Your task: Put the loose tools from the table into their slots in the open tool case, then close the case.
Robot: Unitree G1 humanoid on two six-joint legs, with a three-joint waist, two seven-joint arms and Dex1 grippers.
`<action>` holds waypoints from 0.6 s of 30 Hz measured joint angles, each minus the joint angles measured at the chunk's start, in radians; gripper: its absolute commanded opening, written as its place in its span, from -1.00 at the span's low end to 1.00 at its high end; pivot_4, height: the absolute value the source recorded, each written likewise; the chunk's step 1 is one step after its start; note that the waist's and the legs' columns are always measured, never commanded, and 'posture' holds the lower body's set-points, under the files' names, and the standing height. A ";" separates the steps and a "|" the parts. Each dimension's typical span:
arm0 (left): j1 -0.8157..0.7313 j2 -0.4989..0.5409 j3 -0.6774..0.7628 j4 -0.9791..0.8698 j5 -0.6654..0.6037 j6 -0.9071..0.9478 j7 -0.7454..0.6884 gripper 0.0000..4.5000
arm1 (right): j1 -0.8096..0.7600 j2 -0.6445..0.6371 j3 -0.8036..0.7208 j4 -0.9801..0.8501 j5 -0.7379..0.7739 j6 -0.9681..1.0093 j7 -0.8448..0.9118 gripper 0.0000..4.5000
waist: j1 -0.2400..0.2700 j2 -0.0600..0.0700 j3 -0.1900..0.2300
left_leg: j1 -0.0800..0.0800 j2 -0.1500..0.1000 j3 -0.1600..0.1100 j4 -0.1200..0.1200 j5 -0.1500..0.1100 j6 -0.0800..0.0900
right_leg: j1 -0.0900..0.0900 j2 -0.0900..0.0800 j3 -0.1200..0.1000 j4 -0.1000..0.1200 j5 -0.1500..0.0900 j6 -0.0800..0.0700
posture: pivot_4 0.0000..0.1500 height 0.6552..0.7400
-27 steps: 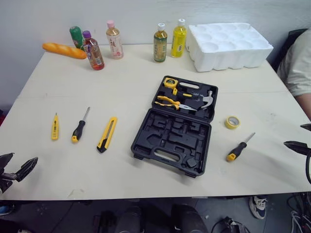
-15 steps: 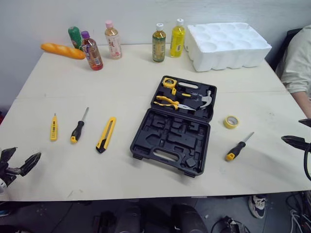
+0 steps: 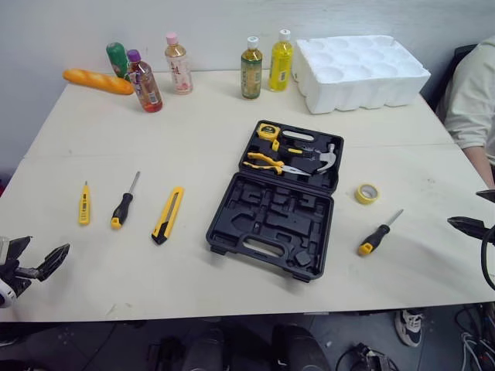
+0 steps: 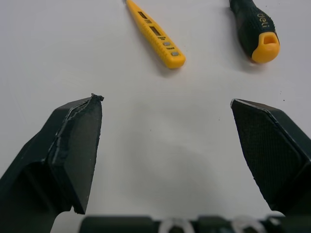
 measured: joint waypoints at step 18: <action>-0.127 0.062 -0.169 -0.295 -0.105 0.181 -0.057 0.98 | 0.027 0.077 0.005 -0.306 0.044 0.182 -0.064 1.00 | 0.011 0.001 0.000 | 0.000 0.000 -0.001 0.000 0.001 -0.001 | 0.001 0.000 0.000 0.001 0.000 0.000 | 1.00 0.96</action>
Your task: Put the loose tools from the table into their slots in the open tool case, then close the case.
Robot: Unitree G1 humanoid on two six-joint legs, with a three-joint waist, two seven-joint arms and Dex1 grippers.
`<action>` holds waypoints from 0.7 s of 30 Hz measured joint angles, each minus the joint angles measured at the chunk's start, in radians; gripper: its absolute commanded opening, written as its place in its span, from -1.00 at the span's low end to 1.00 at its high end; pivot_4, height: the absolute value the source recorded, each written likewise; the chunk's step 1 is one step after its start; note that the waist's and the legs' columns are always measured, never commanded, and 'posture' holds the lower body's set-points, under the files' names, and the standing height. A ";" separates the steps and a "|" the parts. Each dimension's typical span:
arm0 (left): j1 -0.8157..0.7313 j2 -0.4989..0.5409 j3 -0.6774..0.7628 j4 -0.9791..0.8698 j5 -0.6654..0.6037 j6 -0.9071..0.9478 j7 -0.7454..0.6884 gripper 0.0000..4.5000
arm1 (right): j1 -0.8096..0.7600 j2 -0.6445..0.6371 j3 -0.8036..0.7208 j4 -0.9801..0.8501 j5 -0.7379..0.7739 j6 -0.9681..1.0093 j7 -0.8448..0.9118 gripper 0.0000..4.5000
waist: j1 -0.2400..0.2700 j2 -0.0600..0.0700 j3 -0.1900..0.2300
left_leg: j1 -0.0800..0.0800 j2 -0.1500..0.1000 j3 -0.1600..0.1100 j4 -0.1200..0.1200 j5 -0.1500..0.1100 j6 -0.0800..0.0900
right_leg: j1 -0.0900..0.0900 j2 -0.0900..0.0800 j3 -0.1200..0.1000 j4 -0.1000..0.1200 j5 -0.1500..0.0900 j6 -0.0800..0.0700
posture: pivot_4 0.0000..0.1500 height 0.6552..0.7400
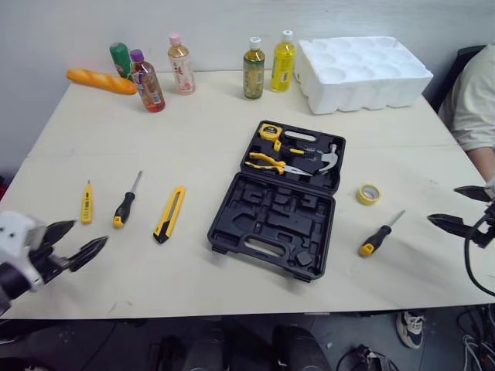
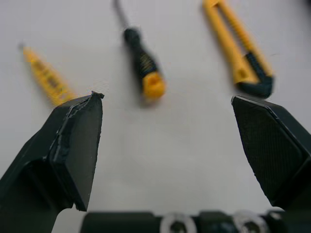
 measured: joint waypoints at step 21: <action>-0.800 -0.218 -0.679 0.465 0.282 0.015 0.108 -1.00 | -0.183 0.216 0.300 -0.247 -0.043 0.289 -0.312 -0.97 | 0.032 -0.003 0.002 | -0.005 -0.002 0.001 0.009 0.006 0.007 | 0.000 0.004 -0.002 0.007 0.002 0.004 | 1.00 0.96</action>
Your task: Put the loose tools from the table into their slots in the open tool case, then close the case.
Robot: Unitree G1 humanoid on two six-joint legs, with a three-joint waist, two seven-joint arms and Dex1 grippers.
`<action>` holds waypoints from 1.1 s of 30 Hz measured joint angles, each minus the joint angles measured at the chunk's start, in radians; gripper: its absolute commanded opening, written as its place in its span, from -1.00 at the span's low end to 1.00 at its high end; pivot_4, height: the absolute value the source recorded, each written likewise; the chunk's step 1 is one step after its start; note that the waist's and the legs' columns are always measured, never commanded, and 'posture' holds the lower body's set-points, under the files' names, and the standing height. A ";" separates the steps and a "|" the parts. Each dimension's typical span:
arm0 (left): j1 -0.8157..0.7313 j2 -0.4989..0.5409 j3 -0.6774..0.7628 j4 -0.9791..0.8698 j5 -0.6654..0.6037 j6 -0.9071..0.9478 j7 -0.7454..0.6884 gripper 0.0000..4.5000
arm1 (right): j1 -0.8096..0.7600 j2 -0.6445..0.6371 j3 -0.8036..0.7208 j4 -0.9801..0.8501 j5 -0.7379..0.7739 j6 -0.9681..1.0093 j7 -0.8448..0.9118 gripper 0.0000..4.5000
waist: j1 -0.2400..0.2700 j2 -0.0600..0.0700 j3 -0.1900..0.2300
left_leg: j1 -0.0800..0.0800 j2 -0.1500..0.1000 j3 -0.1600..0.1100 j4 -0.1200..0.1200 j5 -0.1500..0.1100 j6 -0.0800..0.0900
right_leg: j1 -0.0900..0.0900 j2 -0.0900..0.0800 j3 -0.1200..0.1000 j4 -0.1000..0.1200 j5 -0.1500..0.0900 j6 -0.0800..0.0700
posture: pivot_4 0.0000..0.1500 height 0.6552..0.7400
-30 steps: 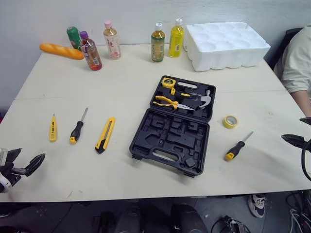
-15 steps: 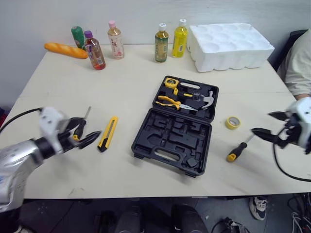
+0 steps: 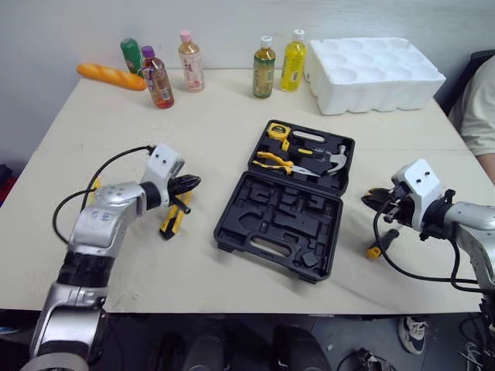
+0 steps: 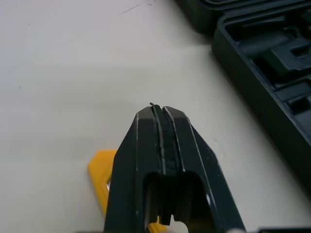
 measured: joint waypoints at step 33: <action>-0.506 -0.330 -0.082 0.989 0.272 -0.469 -0.097 -1.00 | -0.132 0.110 0.161 0.152 -0.142 -0.078 0.011 -0.97 | 0.005 -0.007 0.004 | -0.003 0.000 0.000 0.004 0.001 0.002 | -0.001 0.001 -0.011 0.002 0.001 0.002 | 1.00 0.96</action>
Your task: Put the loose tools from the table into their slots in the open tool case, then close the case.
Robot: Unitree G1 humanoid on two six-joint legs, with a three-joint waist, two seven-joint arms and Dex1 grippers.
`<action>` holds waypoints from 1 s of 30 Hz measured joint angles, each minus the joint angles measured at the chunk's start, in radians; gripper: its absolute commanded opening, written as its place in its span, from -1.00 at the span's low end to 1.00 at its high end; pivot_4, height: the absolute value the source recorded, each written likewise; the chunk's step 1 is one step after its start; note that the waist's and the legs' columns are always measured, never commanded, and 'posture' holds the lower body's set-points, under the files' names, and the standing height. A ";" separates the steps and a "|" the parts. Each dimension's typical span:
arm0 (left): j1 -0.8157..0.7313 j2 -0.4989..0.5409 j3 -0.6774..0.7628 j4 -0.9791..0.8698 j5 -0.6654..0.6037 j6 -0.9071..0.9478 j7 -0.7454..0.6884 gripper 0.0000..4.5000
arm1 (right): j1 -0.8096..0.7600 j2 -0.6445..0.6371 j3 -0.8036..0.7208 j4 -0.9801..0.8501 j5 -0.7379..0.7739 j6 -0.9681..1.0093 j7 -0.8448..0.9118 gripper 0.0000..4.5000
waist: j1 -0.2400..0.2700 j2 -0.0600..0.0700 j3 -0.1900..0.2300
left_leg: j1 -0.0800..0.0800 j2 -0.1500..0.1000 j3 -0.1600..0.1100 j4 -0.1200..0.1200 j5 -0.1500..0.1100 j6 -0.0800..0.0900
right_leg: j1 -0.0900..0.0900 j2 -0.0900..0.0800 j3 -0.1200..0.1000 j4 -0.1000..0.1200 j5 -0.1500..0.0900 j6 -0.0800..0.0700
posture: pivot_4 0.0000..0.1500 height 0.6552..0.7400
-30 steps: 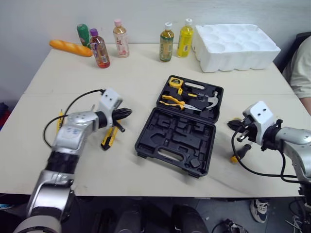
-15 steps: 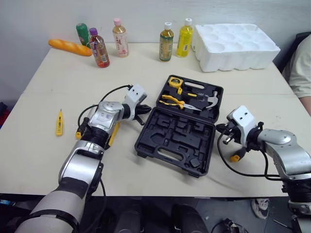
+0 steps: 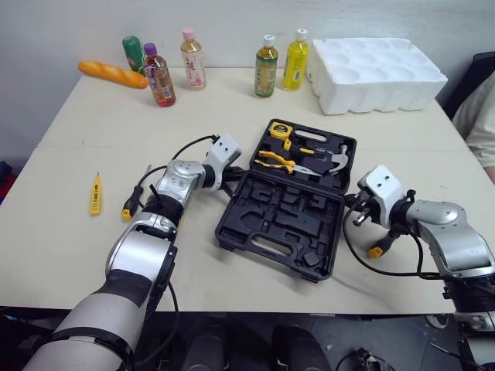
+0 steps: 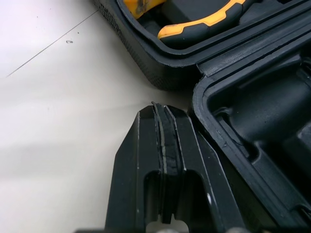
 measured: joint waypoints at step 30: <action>0.513 0.194 0.057 -0.935 0.022 0.400 -0.259 -1.00 | -0.066 0.075 0.058 0.025 -0.100 -0.094 0.167 -0.97 | -0.046 -0.001 0.000 | -0.011 0.002 0.002 0.002 0.002 -0.001 | -0.014 -0.001 -0.001 0.007 0.000 0.000 | 1.00 0.96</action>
